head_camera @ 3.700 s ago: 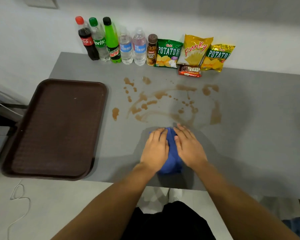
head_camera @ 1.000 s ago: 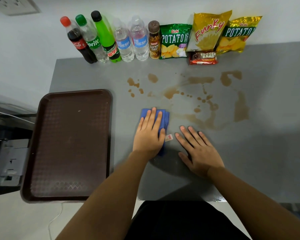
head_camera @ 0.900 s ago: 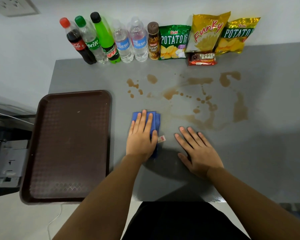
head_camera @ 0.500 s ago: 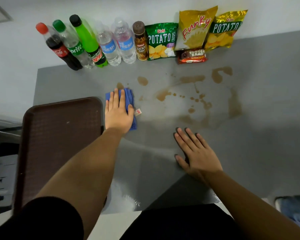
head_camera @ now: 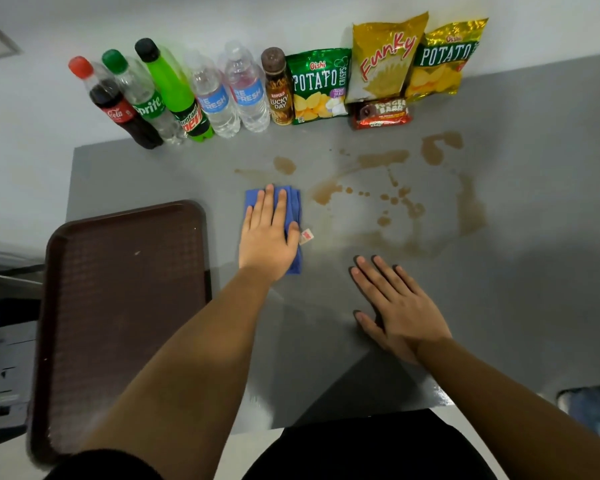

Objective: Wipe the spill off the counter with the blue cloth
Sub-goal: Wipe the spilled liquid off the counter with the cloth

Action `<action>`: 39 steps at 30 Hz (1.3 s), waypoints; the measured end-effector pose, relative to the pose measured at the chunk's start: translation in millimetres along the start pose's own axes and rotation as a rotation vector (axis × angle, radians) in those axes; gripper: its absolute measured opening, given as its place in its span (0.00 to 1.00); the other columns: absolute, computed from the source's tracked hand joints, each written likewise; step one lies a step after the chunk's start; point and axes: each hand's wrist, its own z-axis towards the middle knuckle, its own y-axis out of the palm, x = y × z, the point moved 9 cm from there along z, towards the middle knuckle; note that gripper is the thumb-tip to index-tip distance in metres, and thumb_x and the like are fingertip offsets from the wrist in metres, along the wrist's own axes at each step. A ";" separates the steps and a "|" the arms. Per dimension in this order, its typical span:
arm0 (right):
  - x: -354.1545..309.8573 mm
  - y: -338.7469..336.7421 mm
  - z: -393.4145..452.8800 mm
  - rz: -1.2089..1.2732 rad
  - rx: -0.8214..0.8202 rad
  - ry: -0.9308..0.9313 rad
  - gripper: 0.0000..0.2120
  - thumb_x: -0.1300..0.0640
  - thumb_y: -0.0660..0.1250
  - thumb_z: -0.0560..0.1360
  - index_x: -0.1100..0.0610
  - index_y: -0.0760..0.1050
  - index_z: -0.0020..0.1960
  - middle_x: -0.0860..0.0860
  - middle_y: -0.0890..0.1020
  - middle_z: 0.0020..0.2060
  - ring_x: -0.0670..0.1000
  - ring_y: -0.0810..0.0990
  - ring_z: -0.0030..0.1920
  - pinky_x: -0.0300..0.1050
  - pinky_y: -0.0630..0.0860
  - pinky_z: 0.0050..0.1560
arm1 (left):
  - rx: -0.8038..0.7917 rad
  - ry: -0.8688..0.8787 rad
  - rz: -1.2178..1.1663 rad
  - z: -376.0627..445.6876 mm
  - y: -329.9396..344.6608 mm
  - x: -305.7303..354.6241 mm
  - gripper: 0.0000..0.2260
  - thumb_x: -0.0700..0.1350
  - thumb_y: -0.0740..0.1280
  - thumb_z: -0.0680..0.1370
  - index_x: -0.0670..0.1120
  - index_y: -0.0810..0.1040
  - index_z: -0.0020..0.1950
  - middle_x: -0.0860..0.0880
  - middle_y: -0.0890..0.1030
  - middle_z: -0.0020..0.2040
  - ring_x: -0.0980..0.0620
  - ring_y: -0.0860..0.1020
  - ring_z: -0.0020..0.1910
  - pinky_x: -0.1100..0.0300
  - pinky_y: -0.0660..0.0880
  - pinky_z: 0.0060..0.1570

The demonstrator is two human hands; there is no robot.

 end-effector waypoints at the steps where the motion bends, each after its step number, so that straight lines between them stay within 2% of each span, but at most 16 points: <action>1: -0.2 -0.5 0.2 0.002 0.002 -0.001 0.36 0.35 0.49 0.84 0.49 0.43 0.85 0.46 0.46 0.85 0.51 0.43 0.84 0.54 0.48 0.82 | 0.017 -0.004 -0.017 -11.1 0.0 -0.5 0.30 0.55 0.52 0.84 0.46 0.53 0.85 0.45 0.52 0.85 0.46 0.49 0.84 0.49 0.45 0.82; 5: -0.4 -2.1 -0.5 0.001 0.005 0.002 0.36 0.36 0.51 0.83 0.49 0.44 0.85 0.47 0.46 0.85 0.51 0.44 0.84 0.55 0.50 0.82 | 0.063 -0.100 -0.039 -25.8 -2.9 -22.6 0.31 0.56 0.52 0.83 0.46 0.55 0.84 0.45 0.54 0.85 0.47 0.51 0.84 0.50 0.46 0.82; 11: 0.2 -3.1 -0.7 0.013 0.011 0.002 0.36 0.36 0.51 0.83 0.49 0.45 0.85 0.47 0.47 0.85 0.51 0.44 0.84 0.54 0.49 0.82 | 0.023 -0.249 -0.034 34.3 -9.6 -66.1 0.32 0.57 0.48 0.82 0.47 0.50 0.85 0.44 0.50 0.85 0.46 0.47 0.84 0.48 0.43 0.82; 15: -0.4 -2.2 -1.0 0.010 0.030 -0.005 0.36 0.37 0.52 0.83 0.50 0.47 0.85 0.47 0.47 0.85 0.51 0.45 0.85 0.55 0.50 0.82 | 0.005 -0.190 0.014 77.2 -15.3 -68.5 0.31 0.54 0.52 0.84 0.45 0.50 0.85 0.43 0.50 0.85 0.45 0.48 0.84 0.47 0.43 0.82; 20: 0.6 0.1 -0.3 0.021 0.024 -0.008 0.36 0.36 0.52 0.83 0.50 0.46 0.85 0.47 0.47 0.85 0.51 0.45 0.85 0.55 0.49 0.82 | -0.040 -0.087 0.019 95.5 -8.6 -31.8 0.30 0.54 0.52 0.85 0.46 0.50 0.85 0.44 0.50 0.85 0.45 0.47 0.84 0.48 0.41 0.81; 25: 1.1 -0.4 -0.6 0.025 0.027 -0.001 0.36 0.36 0.51 0.83 0.49 0.45 0.85 0.46 0.47 0.85 0.50 0.44 0.84 0.54 0.47 0.82 | -0.058 0.034 -0.003 65.9 1.6 10.5 0.30 0.55 0.52 0.85 0.48 0.49 0.85 0.47 0.48 0.85 0.47 0.46 0.84 0.50 0.40 0.80; 29: 2.4 2.7 1.0 0.029 0.005 0.008 0.36 0.34 0.49 0.83 0.47 0.41 0.85 0.45 0.45 0.85 0.49 0.41 0.84 0.53 0.45 0.82 | -0.018 0.087 -0.040 21.8 1.3 19.1 0.29 0.55 0.54 0.85 0.48 0.52 0.85 0.47 0.51 0.85 0.47 0.48 0.84 0.50 0.43 0.81; 33: 2.3 3.1 0.6 0.020 0.027 0.005 0.36 0.34 0.49 0.83 0.48 0.43 0.85 0.46 0.46 0.85 0.50 0.43 0.84 0.54 0.47 0.82 | -0.003 0.067 -0.044 -1.0 -5.5 -7.3 0.30 0.56 0.54 0.84 0.48 0.55 0.85 0.48 0.53 0.85 0.47 0.49 0.84 0.49 0.46 0.82; 39: 2.3 2.7 0.7 0.039 0.058 0.002 0.36 0.36 0.51 0.83 0.49 0.45 0.85 0.46 0.47 0.85 0.50 0.45 0.84 0.55 0.49 0.82 | -0.005 -0.081 -0.025 46.7 -14.6 -46.6 0.29 0.52 0.56 0.85 0.47 0.54 0.85 0.46 0.51 0.85 0.46 0.48 0.84 0.47 0.44 0.82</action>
